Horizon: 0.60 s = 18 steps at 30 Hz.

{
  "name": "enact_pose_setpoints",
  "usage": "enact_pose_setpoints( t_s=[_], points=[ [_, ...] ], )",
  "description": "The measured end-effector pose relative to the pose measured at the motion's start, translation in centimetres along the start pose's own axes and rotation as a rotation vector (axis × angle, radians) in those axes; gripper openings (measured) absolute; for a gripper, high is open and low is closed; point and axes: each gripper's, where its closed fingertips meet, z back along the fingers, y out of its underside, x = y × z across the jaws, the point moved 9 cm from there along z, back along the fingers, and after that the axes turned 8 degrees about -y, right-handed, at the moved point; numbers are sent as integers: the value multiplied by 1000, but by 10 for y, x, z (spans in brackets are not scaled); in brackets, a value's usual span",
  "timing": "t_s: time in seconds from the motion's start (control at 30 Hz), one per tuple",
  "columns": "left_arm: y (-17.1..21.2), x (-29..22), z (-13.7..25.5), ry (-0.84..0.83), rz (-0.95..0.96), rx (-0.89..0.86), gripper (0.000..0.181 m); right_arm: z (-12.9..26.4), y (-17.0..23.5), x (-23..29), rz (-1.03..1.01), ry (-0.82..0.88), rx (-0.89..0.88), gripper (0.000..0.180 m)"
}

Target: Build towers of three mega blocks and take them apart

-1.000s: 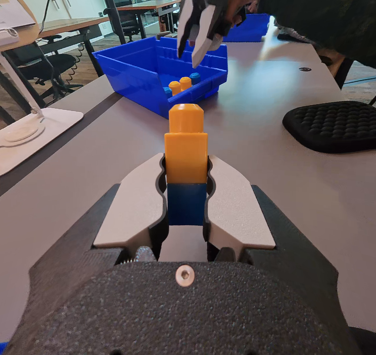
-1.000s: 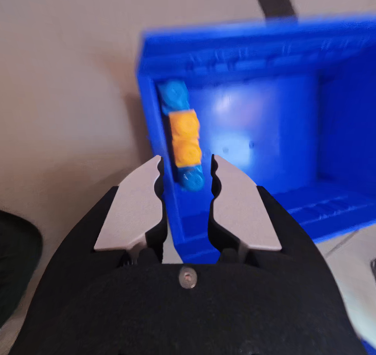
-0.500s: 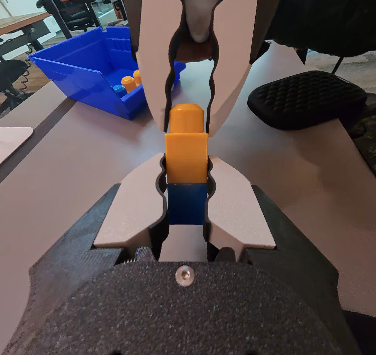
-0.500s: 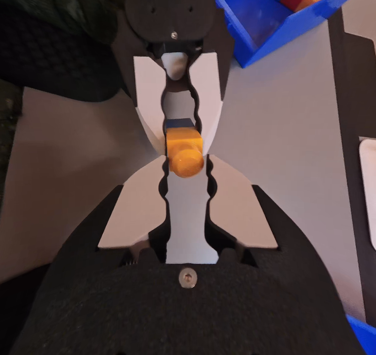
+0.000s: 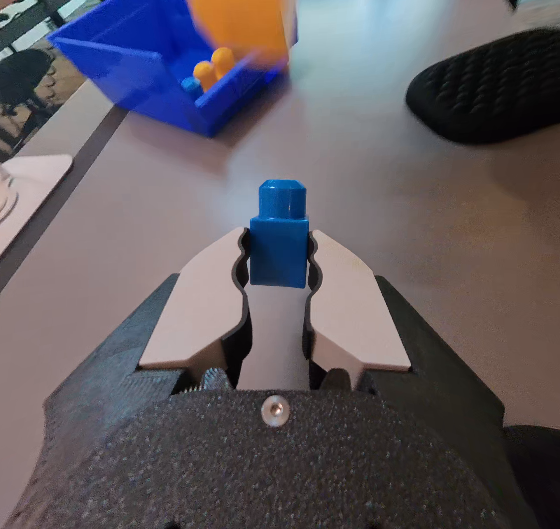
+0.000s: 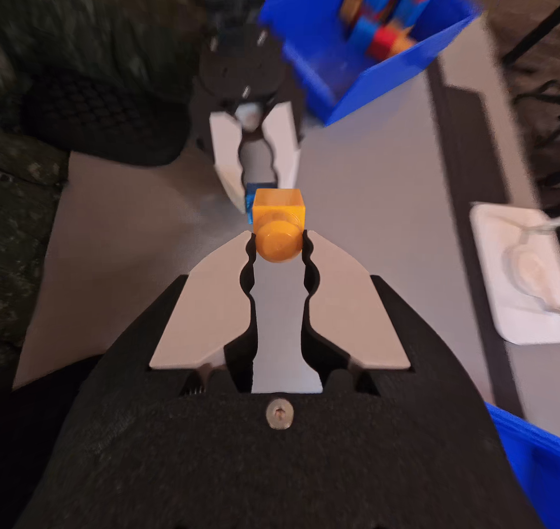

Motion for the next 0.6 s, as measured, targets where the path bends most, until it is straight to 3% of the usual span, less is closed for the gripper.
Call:
enact_pose_setpoints(
  t_s=[0.1, 0.2, 0.27, 0.43, 0.6],
  points=[
    [10, 10, 1, 0, 118, -34, 36, 71, -6, -24, -37, 191, -55, 29],
    [5, 17, 5, -39, 158, -88, 36, 118, 26, -55, -120, 443, 255, 30],
    [5, 17, 6, -59, 153, -94, 36, 134, 66, -73, -243, 503, 528, 30],
    [8, 14, 1, -58, 139, -76, 36, 125, 156, -87, -505, 396, 862, 30],
    [10, 15, 1, -57, 151, -80, 36, 96, 190, -88, -630, 288, 891, 30]
  ],
)
